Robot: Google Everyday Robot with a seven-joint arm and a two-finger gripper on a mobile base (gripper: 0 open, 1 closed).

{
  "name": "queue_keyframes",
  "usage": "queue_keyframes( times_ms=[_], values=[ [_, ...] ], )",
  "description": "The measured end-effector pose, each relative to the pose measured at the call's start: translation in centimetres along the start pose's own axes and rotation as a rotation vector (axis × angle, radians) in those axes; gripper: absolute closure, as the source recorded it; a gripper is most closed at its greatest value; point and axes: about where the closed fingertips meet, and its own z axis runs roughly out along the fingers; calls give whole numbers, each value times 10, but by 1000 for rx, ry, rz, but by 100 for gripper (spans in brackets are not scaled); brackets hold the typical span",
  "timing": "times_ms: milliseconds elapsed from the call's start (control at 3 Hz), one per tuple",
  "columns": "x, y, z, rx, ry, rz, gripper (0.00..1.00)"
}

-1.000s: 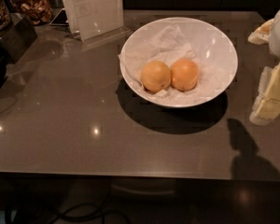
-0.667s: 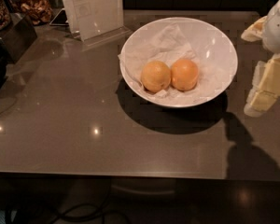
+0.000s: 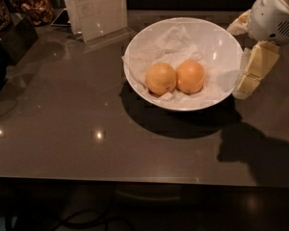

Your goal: Pick orange from white bowl

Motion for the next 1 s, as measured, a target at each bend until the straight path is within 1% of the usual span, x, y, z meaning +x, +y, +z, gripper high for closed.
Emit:
queue_keyframes(
  times_ms=[333,667,1000],
  values=[
    [-7,-17,17,-34,6,-6,0],
    [-8,-19,18,-35,4,-8,19],
    [-10,-21,21,-34,-3,-11,25]
  ],
)
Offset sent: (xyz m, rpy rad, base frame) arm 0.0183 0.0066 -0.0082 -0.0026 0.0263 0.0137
